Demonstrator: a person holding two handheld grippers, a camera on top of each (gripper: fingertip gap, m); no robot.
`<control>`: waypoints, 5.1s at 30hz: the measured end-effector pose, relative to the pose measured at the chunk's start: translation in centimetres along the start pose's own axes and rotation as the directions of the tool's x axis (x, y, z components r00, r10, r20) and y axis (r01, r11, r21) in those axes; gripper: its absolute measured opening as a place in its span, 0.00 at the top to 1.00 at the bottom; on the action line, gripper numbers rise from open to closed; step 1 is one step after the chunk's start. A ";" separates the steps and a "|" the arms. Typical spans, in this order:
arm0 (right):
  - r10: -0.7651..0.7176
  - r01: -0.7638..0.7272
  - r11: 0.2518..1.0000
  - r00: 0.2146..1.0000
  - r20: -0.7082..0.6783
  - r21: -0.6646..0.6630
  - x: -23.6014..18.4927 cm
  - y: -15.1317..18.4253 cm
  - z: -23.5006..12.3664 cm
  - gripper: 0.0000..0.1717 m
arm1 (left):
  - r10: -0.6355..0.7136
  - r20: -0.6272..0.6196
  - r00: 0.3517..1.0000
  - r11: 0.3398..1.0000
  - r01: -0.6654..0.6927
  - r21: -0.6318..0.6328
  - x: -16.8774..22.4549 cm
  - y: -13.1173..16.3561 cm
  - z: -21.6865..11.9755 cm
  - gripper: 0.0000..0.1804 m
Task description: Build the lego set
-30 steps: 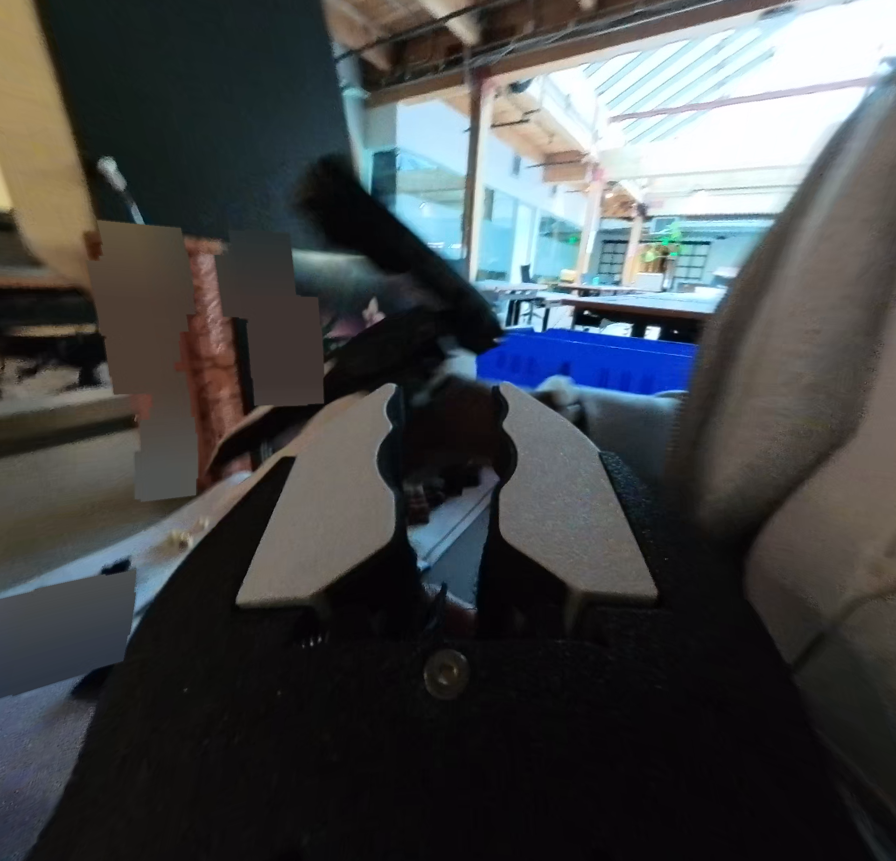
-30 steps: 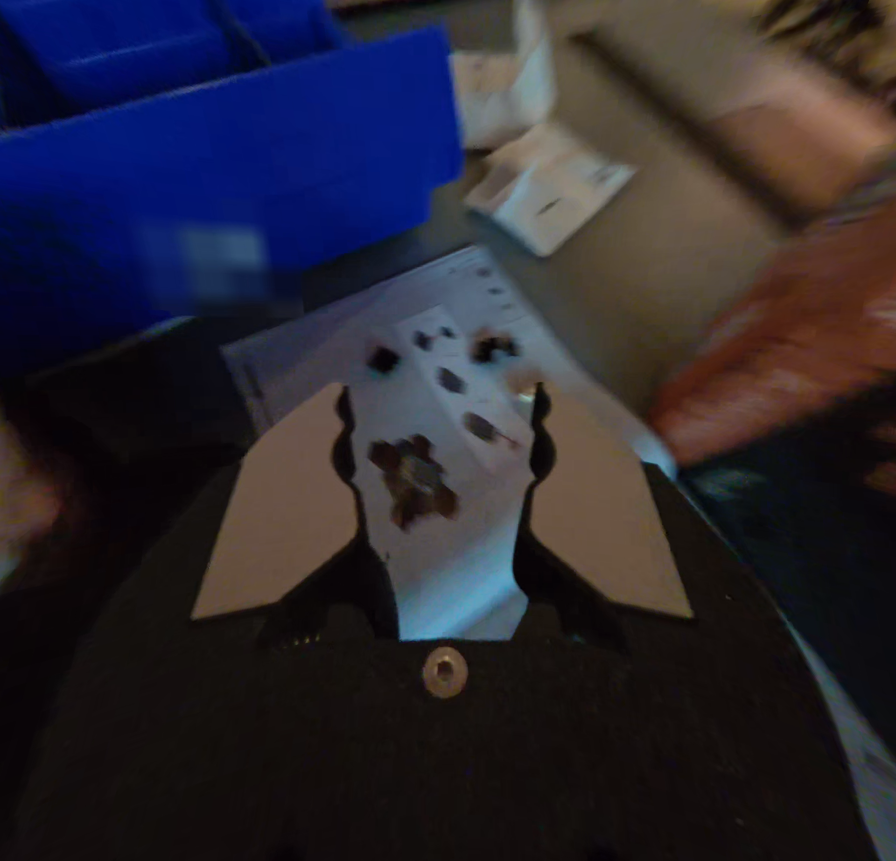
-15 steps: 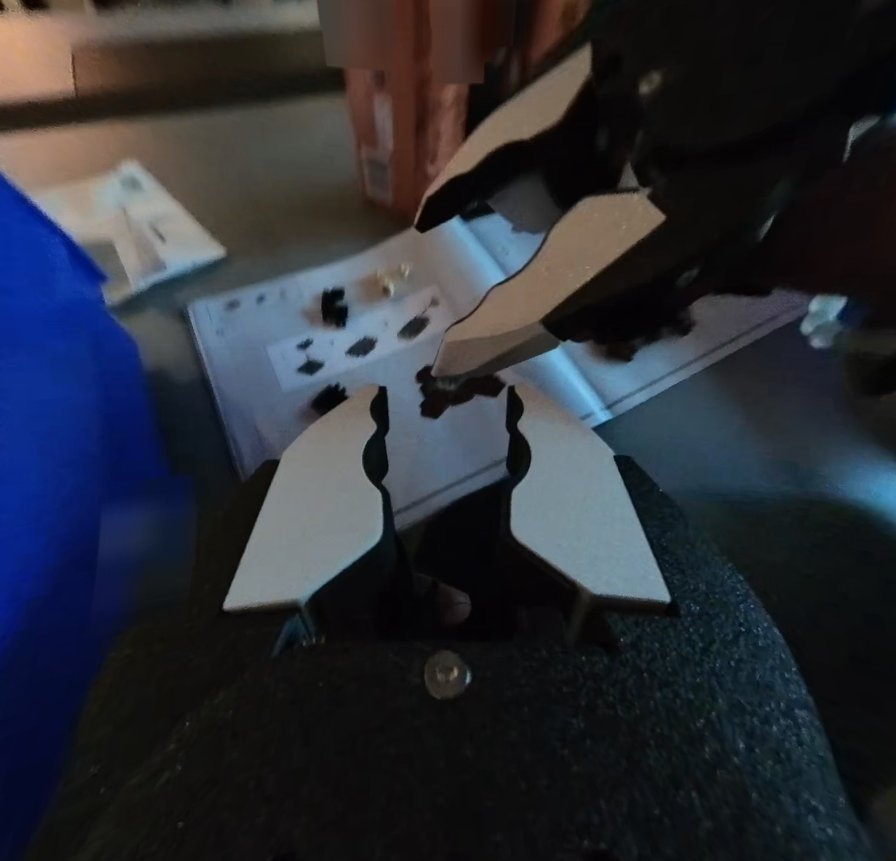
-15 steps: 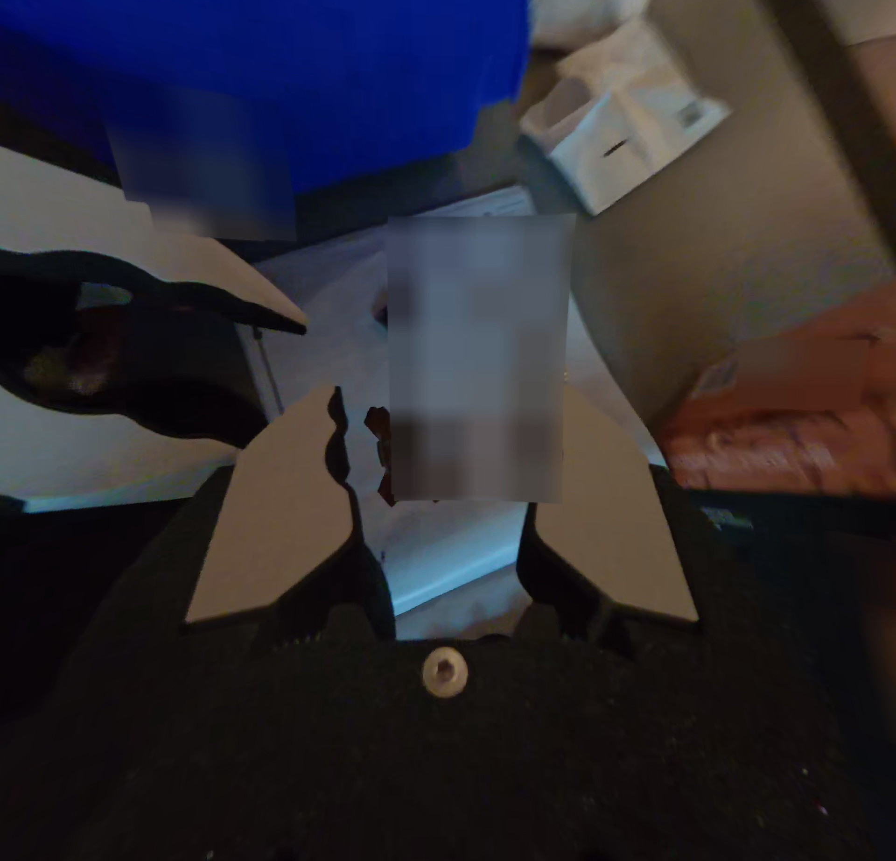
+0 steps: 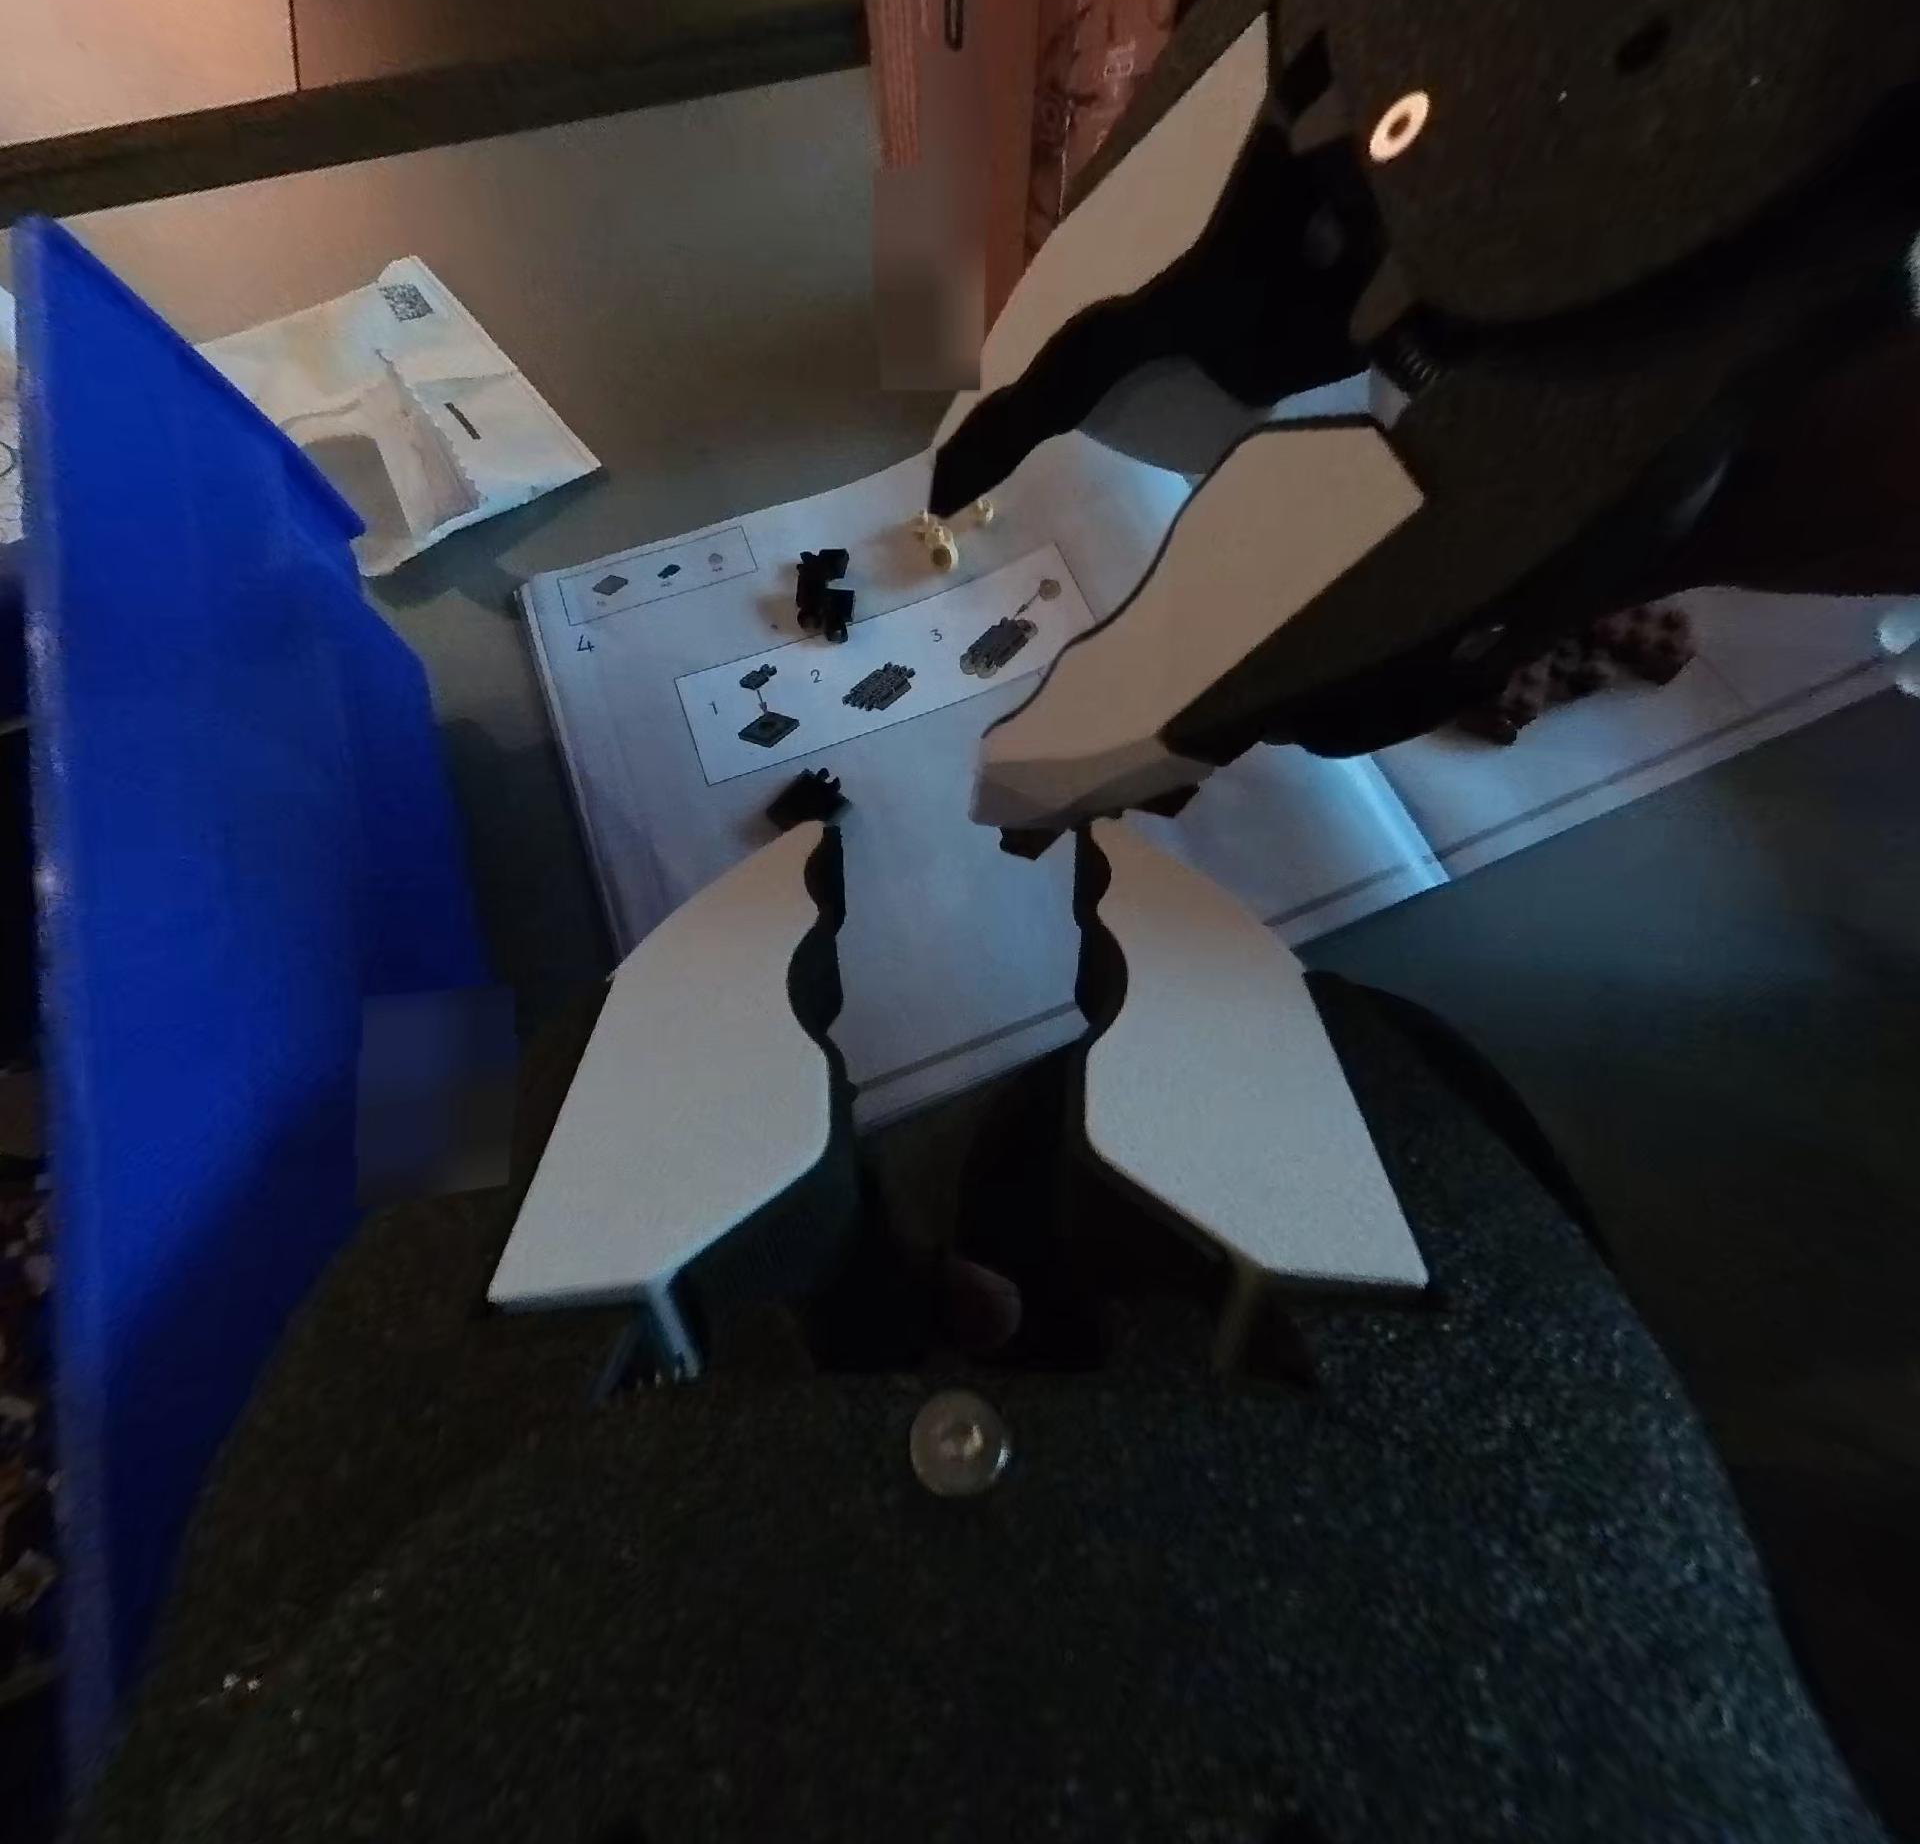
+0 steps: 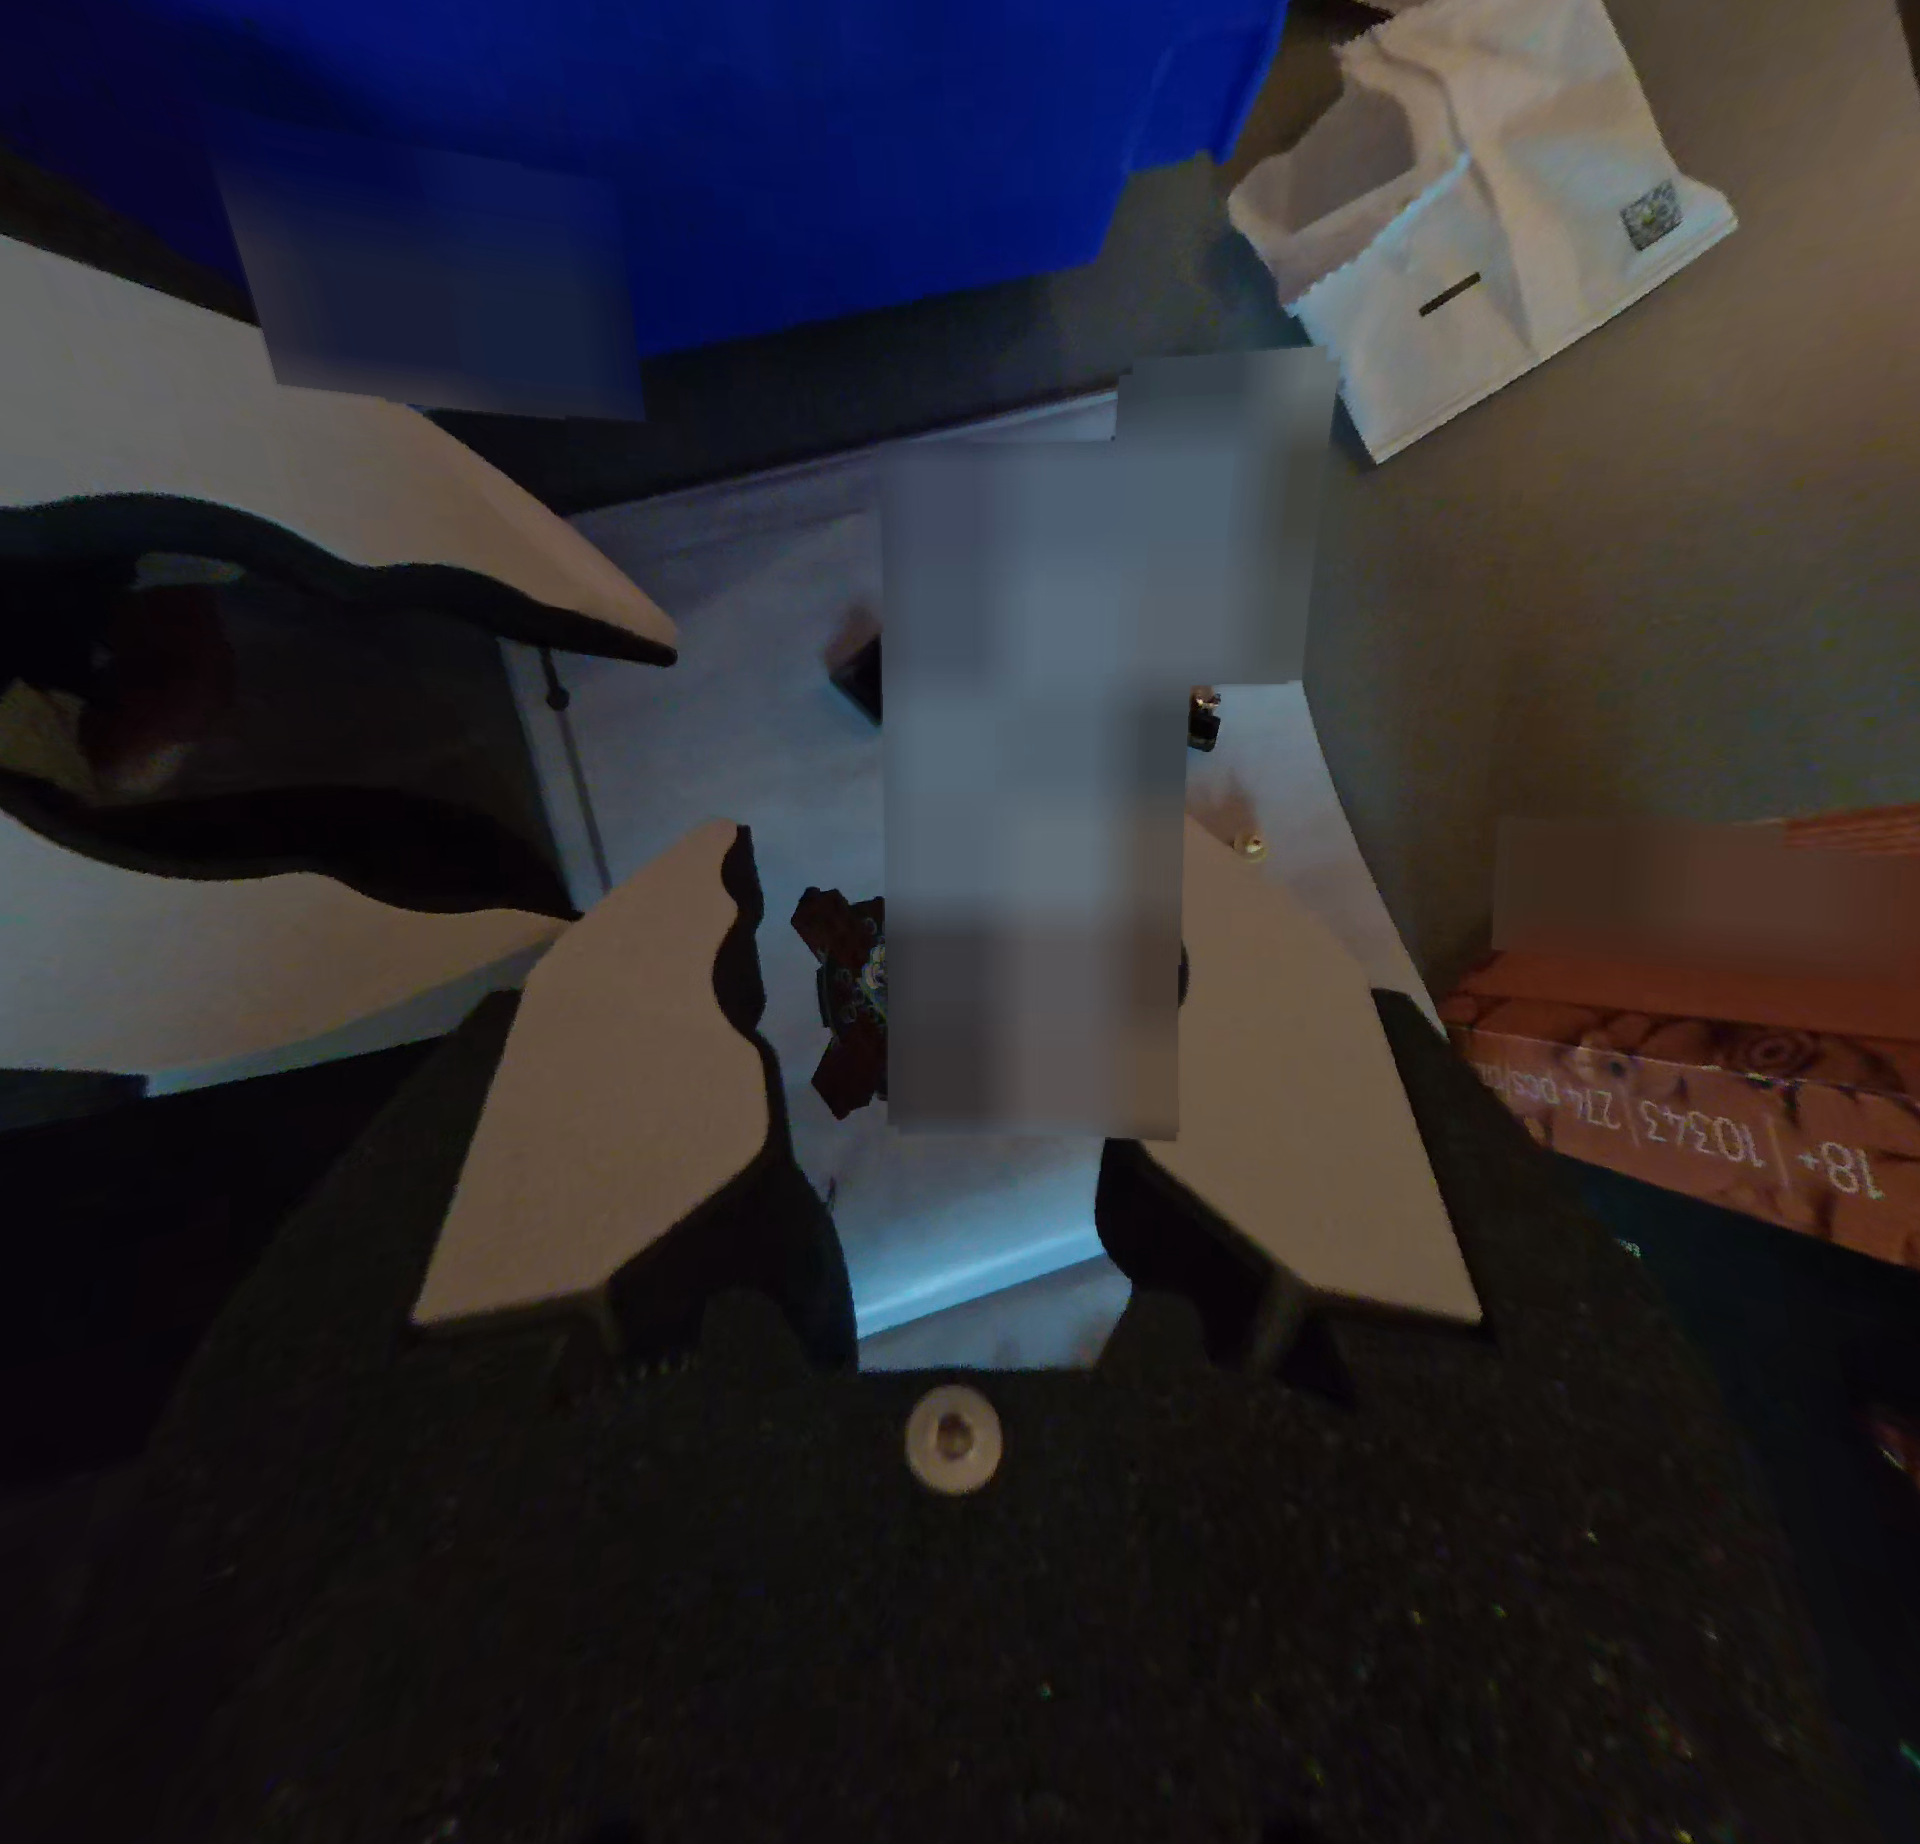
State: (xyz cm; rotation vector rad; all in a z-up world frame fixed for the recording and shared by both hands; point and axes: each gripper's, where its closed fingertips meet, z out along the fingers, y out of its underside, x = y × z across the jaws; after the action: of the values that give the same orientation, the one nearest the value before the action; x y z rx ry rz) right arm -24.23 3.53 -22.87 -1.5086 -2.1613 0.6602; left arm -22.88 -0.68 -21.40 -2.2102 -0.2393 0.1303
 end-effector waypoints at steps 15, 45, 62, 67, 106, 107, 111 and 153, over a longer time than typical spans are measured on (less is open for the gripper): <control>0.015 -0.015 1.000 1.000 -0.023 -0.017 0.3 0.3 0.2 0.61 | -0.002 0.031 1.000 1.000 0.003 -0.019 -0.8 0.6 0.6 0.82; 0.002 -0.010 0.997 0.995 -0.100 -0.073 0.9 1.5 -0.2 0.60 | 0.042 0.100 0.994 0.996 -0.034 -0.082 -2.0 1.4 1.1 0.81; 0.108 -0.103 0.992 0.992 -0.061 0.077 1.5 0.7 -0.7 0.80 | 0.062 0.055 0.997 0.998 -0.062 0.002 0.1 1.0 0.5 0.89; 0.151 -0.162 0.972 0.986 0.077 0.173 0.6 -0.5 -0.5 1.00 | 0.001 0.058 0.998 1.000 -0.002 0.021 -0.3 1.5 1.0 1.00; 0.020 -0.024 0.990 0.999 0.030 0.142 -1.0 -0.7 3.9 0.93 | -0.101 -0.032 0.994 0.995 0.101 0.001 -1.4 3.1 2.7 0.98; 0.022 -0.027 0.989 0.999 0.035 0.142 -1.0 -0.8 4.0 0.89 | -0.097 -0.031 0.995 0.995 0.097 0.001 -1.3 3.1 2.7 0.98; 0.019 -0.028 0.992 0.997 0.072 0.121 -1.2 -0.6 4.4 0.86 | -0.090 -0.028 0.996 0.996 0.090 -0.004 -1.3 3.1 2.8 0.98; 0.085 -0.089 0.990 0.996 0.039 0.113 -1.3 0.3 4.5 0.92 | -0.104 0.025 0.994 0.993 0.105 -0.046 -2.0 3.7 3.2 0.97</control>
State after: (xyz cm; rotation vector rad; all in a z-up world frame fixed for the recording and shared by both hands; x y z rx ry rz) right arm -26.25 1.71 -26.75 -1.5481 -2.0539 0.8313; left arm -24.89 -0.82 -26.23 -2.2385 -0.3728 0.0928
